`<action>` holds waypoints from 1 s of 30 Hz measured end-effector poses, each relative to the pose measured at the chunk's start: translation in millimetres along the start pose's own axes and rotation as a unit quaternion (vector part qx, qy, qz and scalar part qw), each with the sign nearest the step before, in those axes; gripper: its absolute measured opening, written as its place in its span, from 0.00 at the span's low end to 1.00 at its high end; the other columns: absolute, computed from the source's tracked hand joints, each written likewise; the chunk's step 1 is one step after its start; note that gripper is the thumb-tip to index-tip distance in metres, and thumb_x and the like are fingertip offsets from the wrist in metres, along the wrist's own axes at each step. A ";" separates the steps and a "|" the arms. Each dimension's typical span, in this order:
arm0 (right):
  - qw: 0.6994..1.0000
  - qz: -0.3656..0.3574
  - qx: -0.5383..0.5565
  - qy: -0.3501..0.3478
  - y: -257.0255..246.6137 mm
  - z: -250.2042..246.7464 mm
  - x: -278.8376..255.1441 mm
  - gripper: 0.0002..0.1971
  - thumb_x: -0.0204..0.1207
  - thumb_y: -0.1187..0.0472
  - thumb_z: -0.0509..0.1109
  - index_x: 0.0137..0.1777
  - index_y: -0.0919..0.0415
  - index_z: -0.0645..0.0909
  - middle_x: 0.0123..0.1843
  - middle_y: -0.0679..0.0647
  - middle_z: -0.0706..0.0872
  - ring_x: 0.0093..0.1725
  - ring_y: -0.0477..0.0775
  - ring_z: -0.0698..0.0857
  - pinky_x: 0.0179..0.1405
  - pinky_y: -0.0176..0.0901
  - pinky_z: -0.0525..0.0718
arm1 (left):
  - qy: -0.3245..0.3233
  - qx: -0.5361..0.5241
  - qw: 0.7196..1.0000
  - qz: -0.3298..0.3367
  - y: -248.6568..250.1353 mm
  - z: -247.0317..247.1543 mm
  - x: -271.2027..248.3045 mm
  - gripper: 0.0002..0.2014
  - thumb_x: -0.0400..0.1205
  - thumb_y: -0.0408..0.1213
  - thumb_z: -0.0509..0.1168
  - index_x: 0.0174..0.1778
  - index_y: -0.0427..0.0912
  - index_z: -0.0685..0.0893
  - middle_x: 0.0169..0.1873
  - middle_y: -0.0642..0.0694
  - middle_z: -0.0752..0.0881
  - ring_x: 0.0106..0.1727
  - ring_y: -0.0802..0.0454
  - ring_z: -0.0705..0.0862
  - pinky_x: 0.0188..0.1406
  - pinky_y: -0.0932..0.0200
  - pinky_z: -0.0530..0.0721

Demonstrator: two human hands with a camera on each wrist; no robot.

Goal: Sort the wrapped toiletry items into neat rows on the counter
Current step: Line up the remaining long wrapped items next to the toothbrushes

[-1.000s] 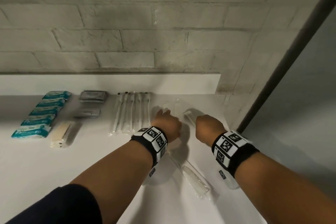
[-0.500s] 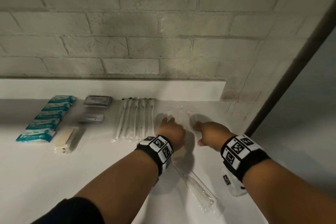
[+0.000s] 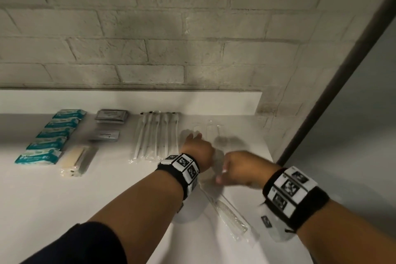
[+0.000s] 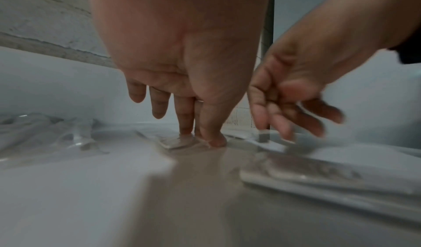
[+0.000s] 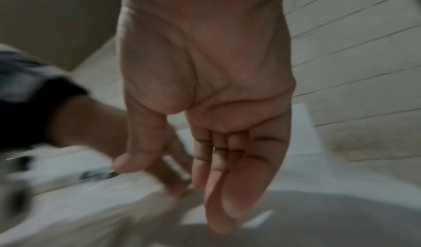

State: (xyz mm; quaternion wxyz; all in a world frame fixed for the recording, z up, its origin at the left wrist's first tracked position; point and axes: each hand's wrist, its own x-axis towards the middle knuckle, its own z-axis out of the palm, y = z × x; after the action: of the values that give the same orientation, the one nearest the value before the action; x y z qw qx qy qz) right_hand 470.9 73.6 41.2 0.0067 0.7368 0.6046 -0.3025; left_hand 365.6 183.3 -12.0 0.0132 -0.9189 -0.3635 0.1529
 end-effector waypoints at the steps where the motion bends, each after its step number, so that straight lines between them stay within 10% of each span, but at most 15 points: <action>1: 0.999 -0.012 -0.022 -0.033 -8.8 10.7 -5.6 0.22 0.69 0.39 0.74 0.56 0.52 0.83 0.55 0.50 0.87 0.53 0.49 0.85 0.47 0.39 0.81 | -0.001 0.003 1.000 -0.002 0.3 -0.4 0.4 0.19 0.84 0.44 0.56 0.70 0.46 0.80 0.70 0.47 0.80 0.81 0.40 0.62 0.80 0.41 0.56; 4: 0.989 -0.033 -0.132 -0.061 -20.6 34.5 -2.9 0.21 0.73 0.47 0.71 0.62 0.58 0.82 0.60 0.56 0.86 0.59 0.56 0.84 0.53 0.44 0.81 | -0.004 0.010 1.000 -0.003 0.0 0.7 0.6 0.20 0.84 0.45 0.57 0.70 0.45 0.79 0.70 0.46 0.80 0.80 0.40 0.62 0.79 0.41 0.57; 10: 0.999 -0.025 -0.032 0.004 4.7 24.3 8.4 0.08 0.72 0.58 0.74 0.47 0.56 0.78 0.44 0.51 0.79 0.42 0.50 0.77 0.28 0.33 0.69 | 0.009 -0.003 1.000 -0.001 -0.8 3.6 0.6 0.19 0.83 0.48 0.58 0.68 0.48 0.80 0.70 0.49 0.80 0.81 0.39 0.61 0.79 0.41 0.58; 19: 0.940 -0.052 0.026 0.337 43.5 -45.0 19.9 0.02 0.75 0.65 0.68 0.44 0.61 0.82 0.42 0.53 0.83 0.43 0.55 0.82 0.39 0.42 0.75 | -0.024 0.011 1.000 -0.012 -0.1 4.7 8.5 0.21 0.82 0.49 0.59 0.69 0.47 0.80 0.73 0.47 0.78 0.82 0.39 0.58 0.80 0.40 0.51; 25: 0.992 -0.006 -0.037 0.118 60.4 -17.7 13.9 0.24 0.76 0.68 0.66 0.72 0.54 0.75 0.70 0.53 0.80 0.66 0.57 0.81 0.60 0.40 0.76 | -0.035 0.031 0.999 0.002 -1.7 0.5 7.6 0.26 0.82 0.58 0.57 0.73 0.50 0.77 0.77 0.48 0.73 0.85 0.38 0.49 0.80 0.38 0.40; 30: 0.995 0.003 -0.048 0.085 59.9 -21.5 19.9 0.33 0.79 0.62 0.67 0.82 0.48 0.61 0.79 0.50 0.72 0.73 0.56 0.76 0.71 0.45 0.74 | 0.034 0.037 0.999 0.020 6.6 -10.6 4.4 0.28 0.84 0.57 0.56 0.79 0.49 0.70 0.81 0.48 0.67 0.85 0.38 0.48 0.80 0.36 0.38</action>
State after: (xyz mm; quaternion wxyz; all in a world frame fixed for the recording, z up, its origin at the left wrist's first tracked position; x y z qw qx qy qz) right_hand 535.6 83.2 28.4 -0.0083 0.7606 0.6144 -0.2096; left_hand 376.1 182.3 -3.9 0.0564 -0.9295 -0.3385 0.1349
